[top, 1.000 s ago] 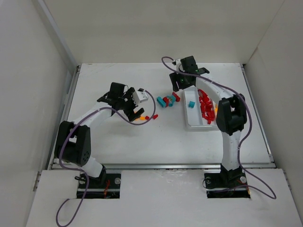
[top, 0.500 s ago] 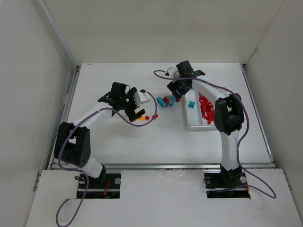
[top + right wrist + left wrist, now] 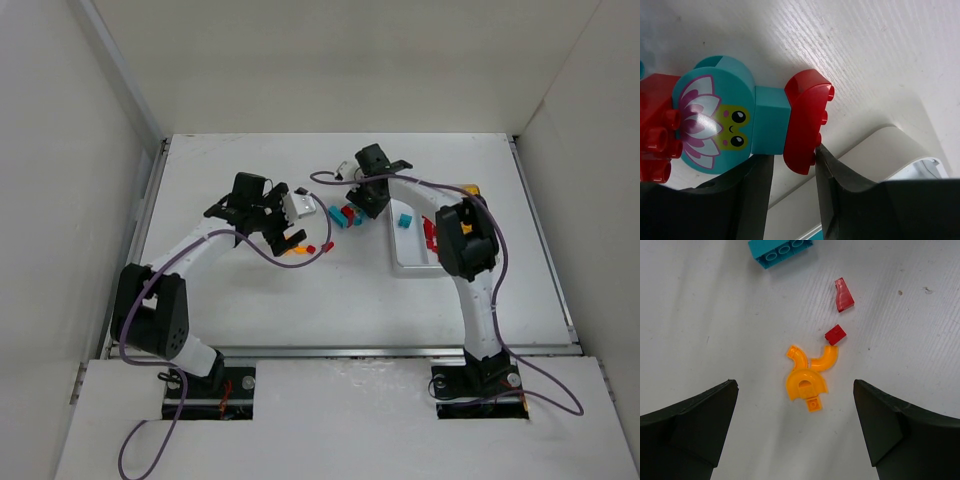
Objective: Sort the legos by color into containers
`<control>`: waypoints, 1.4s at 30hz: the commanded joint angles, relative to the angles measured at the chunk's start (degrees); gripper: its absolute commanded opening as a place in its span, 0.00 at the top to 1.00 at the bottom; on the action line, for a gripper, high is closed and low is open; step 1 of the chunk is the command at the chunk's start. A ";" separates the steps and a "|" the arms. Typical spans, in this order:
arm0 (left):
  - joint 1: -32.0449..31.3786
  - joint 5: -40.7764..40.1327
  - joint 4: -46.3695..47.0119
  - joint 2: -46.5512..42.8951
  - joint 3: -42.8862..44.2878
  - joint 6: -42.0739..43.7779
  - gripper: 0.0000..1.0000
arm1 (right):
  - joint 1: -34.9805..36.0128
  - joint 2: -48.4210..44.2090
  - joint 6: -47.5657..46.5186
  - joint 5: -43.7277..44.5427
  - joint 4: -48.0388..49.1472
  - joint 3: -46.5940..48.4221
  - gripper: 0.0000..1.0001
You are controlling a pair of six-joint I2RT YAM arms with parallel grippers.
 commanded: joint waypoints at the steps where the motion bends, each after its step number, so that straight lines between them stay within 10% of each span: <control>1: -0.20 0.75 -0.43 -2.74 0.15 0.93 0.00 | 1.11 -0.80 -1.62 1.75 1.61 1.33 0.57; 5: -0.20 0.75 -0.43 -3.26 0.15 0.93 0.00 | 1.64 0.25 -0.57 2.36 1.61 3.09 0.58; 9: -0.20 0.75 -0.43 -3.79 -0.38 0.93 0.00 | 1.64 1.39 0.57 3.07 1.61 4.67 0.39; 19: -0.20 0.75 -0.43 -5.64 -2.14 1.46 0.00 | 1.64 0.88 1.10 -1.06 1.61 4.59 0.97; 28: -0.73 5.40 -3.07 -6.17 -1.61 2.78 0.00 | 1.64 -5.81 5.31 -4.66 9.43 -3.40 1.00; 37: -0.73 4.35 -4.12 -6.17 -1.08 2.78 0.00 | 1.64 -6.69 18.15 -16.18 14.70 0.02 0.18; 42: -0.73 3.82 -4.65 -6.70 -1.08 3.30 0.00 | 2.17 1.56 14.11 -14.94 5.23 11.07 0.09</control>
